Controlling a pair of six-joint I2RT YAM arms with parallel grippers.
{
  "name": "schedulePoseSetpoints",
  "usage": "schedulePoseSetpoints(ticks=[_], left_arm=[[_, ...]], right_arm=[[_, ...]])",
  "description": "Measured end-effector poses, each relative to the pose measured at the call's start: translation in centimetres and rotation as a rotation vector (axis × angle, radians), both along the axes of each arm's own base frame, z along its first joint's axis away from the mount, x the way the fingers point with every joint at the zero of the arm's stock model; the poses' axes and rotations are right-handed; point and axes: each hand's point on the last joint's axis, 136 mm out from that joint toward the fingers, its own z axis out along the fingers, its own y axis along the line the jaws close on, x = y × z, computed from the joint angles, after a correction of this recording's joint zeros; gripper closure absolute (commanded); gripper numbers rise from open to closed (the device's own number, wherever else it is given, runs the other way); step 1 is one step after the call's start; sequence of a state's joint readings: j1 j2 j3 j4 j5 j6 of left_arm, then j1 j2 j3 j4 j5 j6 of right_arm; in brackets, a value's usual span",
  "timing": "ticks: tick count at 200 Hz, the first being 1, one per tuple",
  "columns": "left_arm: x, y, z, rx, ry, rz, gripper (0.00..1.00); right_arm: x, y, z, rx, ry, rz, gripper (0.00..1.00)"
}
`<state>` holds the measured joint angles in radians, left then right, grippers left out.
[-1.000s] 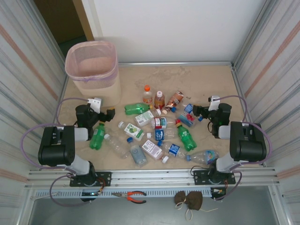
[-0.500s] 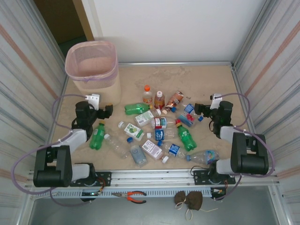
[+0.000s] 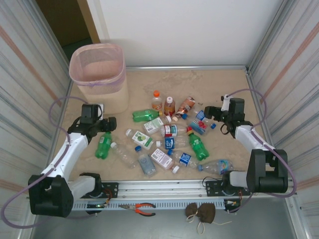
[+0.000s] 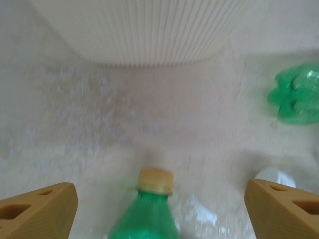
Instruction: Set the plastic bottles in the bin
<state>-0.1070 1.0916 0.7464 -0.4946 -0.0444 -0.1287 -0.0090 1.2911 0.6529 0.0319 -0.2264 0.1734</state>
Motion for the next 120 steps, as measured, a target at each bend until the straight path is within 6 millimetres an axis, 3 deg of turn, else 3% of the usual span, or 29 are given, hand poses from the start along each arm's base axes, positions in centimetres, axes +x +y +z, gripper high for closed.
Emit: schedulePoseSetpoints(ticks=[46,120], left_arm=[[-1.1,-0.3,-1.9,0.040,0.188,-0.040,0.28],[0.2,-1.1,-6.5,0.162,0.373,-0.133,0.37]], right_arm=[[-0.9,0.5,-0.7,0.011,0.045,0.017,0.08],[-1.1,0.5,-0.8,0.012,0.057,0.015,0.08]])
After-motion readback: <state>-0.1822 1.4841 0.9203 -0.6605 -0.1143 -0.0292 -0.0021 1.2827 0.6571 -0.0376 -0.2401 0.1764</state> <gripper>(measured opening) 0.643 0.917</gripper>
